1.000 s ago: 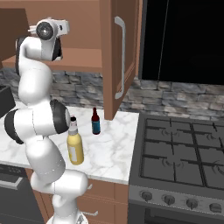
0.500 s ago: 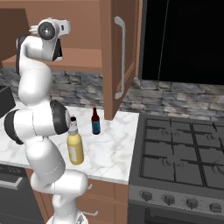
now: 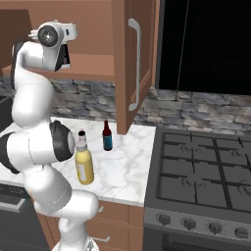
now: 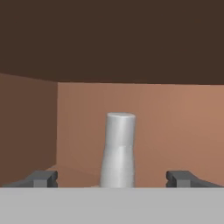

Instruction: Sort all alcoholic drinks to one cabinet, and non-alcoholic drinks to the other.

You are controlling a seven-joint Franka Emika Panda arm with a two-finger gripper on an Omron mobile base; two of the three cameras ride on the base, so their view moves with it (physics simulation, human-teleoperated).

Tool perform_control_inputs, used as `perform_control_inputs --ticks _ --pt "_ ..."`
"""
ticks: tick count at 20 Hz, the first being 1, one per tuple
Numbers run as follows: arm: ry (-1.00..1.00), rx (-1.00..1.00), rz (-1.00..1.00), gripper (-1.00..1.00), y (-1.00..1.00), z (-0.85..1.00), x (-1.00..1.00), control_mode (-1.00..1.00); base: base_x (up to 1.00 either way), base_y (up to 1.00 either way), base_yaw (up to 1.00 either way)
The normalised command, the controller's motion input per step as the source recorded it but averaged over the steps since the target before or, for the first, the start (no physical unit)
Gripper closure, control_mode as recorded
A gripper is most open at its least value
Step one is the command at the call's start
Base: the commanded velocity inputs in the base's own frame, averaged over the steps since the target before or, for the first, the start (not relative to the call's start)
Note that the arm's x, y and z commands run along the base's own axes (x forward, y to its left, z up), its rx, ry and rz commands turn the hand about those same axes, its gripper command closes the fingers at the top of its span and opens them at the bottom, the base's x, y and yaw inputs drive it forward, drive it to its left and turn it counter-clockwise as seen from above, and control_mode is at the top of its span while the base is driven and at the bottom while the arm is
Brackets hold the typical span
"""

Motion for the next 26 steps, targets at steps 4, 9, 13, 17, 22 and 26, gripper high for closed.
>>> perform_control_inputs --ticks 4,9,13,17,22,26 --pt "0.0 0.0 0.0 -1.0 -0.22 0.0 -0.56 -1.0 0.0 0.0 0.0" --pt "0.0 0.0 0.0 -1.0 -0.18 0.09 -0.72 -1.0 0.0 0.0 0.0" --pt "0.0 0.0 -0.02 -1.0 -0.01 0.16 -0.89 -1.0 0.0 0.0 0.0" --pt "0.1 0.0 -0.1 -1.0 0.0 0.19 -0.94 -1.0 0.0 0.0 0.0" --pt "0.24 0.0 -0.21 -1.0 0.0 0.05 -0.89 -1.0 0.0 0.0 0.0" --pt "0.27 0.0 -0.25 -1.0 0.0 0.0 -0.75 -1.0 0.0 0.0 0.0"
